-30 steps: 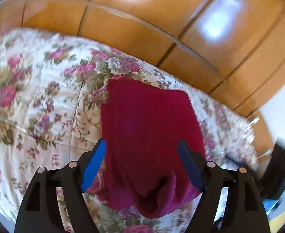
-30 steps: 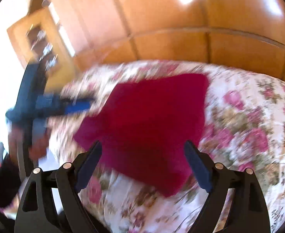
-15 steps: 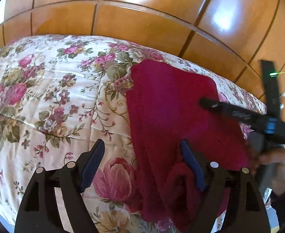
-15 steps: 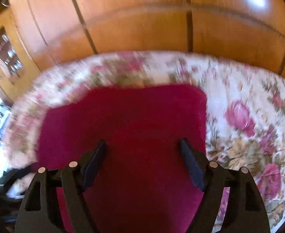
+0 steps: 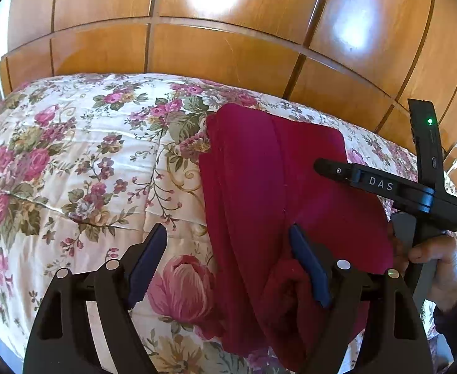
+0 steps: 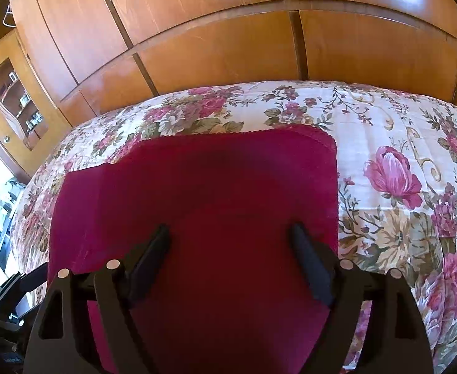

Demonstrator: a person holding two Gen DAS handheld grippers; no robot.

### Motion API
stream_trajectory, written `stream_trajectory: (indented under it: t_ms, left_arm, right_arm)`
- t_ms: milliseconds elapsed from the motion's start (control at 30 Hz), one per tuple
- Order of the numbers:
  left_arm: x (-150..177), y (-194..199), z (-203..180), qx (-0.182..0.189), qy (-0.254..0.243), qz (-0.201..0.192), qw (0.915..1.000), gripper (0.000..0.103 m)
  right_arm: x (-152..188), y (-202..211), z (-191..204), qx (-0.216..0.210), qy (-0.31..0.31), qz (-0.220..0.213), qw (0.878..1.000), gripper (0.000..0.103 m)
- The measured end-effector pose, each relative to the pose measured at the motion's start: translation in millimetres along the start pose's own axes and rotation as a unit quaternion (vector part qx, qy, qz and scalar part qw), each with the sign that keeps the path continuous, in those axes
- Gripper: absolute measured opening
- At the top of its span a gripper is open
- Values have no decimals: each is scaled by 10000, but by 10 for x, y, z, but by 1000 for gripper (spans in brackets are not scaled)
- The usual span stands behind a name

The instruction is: Fold small clothes

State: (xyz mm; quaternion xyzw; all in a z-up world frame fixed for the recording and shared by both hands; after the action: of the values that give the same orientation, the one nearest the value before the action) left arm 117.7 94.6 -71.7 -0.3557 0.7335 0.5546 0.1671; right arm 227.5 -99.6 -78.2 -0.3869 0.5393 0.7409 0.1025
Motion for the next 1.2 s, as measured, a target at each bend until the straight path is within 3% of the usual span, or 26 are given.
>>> stream_trajectory:
  t_ms: [400,833,1200]
  left_arm:
    - [17,225,-44,-120,-46,-119,9998,80]
    - [102,515,-161,-76,-330,-396,9986,84]
    - [142,409,-29,131,-224,-206,9994,88]
  right_arm:
    - [-64,254,9,-183,-191,-260,9993,98]
    - [278,650,-76,-525,-638,-339,9960,100]
    - [418,449,-210,-1037,-1095,-68,9885,100]
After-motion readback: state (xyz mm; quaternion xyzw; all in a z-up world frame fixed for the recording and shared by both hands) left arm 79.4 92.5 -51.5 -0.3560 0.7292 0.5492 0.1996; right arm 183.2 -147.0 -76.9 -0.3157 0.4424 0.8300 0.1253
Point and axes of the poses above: each gripper's, at about its wrist camera, not at the fingertips, and y roughly against the way its jaws point, z to its left, x to its underside, the point moved 3 cm from there along -y, roughly the way its jaws point, and after that the axes turned 13 degrees about y, right-handed, at the moved point
